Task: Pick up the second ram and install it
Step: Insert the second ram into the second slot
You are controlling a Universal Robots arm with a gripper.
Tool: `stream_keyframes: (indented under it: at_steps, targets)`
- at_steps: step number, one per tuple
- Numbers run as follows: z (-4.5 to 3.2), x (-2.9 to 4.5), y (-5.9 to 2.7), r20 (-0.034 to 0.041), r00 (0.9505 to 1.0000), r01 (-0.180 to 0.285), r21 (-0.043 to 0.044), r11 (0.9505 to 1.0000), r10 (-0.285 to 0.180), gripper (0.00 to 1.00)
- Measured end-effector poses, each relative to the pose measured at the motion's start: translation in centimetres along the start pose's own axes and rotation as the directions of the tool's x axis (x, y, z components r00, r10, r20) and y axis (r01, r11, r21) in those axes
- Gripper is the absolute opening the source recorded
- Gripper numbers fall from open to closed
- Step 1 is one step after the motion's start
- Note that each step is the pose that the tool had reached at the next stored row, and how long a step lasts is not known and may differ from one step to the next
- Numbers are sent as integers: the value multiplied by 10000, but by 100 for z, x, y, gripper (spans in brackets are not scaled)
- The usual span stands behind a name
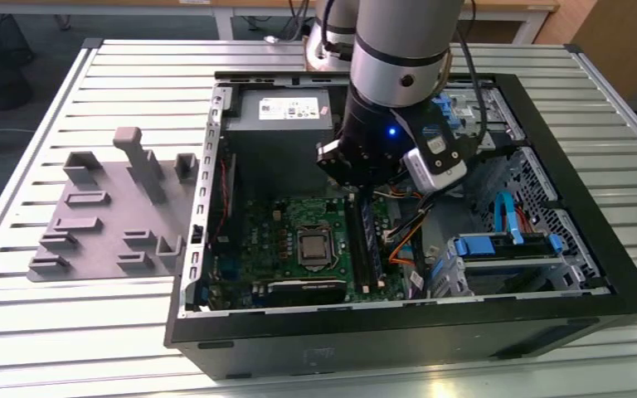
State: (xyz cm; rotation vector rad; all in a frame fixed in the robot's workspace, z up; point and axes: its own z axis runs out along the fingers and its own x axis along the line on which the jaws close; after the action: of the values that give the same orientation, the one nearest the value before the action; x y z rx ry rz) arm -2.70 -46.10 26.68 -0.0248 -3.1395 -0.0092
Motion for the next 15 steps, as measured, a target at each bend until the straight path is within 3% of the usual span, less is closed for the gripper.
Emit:
stream_keyframes:
  at_steps: [13,15]
  targets:
    - [219,-1,-22,-6,10000,-69,-1,10000,69,14]
    - [225,-1,-23,-11,10000,-69,1,10000,69,14]
